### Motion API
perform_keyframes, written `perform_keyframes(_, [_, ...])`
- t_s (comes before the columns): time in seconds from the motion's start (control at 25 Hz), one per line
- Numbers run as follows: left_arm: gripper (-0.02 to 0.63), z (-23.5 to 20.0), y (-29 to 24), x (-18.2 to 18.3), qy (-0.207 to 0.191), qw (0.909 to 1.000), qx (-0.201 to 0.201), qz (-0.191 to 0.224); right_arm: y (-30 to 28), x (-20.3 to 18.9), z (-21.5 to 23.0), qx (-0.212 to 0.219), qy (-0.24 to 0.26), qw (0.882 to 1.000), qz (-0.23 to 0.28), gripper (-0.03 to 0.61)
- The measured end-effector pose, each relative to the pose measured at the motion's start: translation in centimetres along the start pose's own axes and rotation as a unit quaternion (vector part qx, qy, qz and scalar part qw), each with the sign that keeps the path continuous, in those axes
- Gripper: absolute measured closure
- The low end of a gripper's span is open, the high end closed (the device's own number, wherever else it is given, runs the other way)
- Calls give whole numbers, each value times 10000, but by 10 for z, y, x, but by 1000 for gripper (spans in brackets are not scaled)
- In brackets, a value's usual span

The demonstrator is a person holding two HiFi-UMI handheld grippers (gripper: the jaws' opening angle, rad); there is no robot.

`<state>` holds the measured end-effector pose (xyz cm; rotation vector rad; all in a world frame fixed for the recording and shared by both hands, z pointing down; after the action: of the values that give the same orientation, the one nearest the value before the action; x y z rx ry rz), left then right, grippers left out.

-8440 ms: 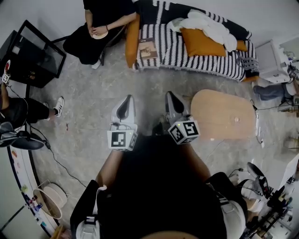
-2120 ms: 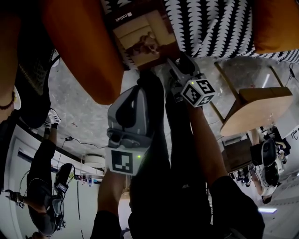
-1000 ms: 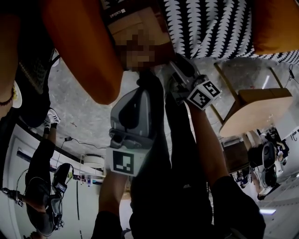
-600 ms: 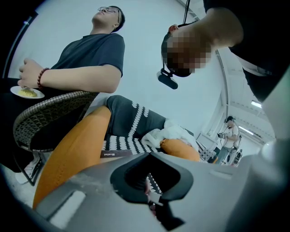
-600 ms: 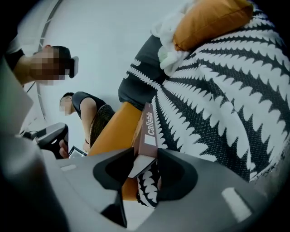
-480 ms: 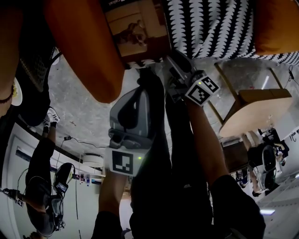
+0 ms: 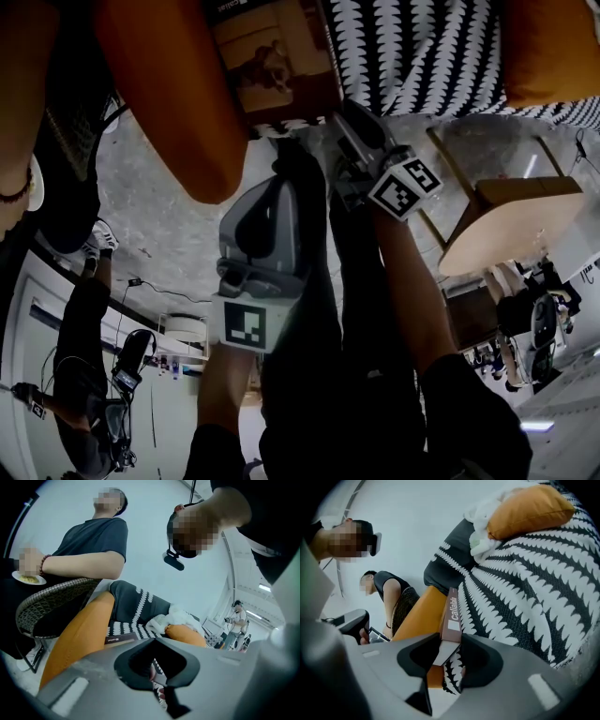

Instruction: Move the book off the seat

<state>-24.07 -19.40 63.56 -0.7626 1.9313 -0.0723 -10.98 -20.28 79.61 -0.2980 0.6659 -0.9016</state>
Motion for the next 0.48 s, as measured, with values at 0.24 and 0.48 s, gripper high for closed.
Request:
perform_keyframes(0.24, [607, 1, -3, 6, -22, 10000, 52, 44, 2, 21, -14, -223, 417, 9989, -75, 425])
perform_keyframes(0.48, [607, 9, 6, 9, -16, 9999, 113, 127, 15, 26, -29, -503, 1021, 9934, -173, 426])
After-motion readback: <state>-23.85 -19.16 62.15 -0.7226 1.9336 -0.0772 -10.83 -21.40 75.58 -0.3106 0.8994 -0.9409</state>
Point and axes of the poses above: the fingertips, and each gripper's own axes: y backward along the fingers, z to its right, x out of its top, the point moved 3 cm from there along y, backward along the fingers, and after that the axes turned 2 degrees about -x, right-handed, at the moved point
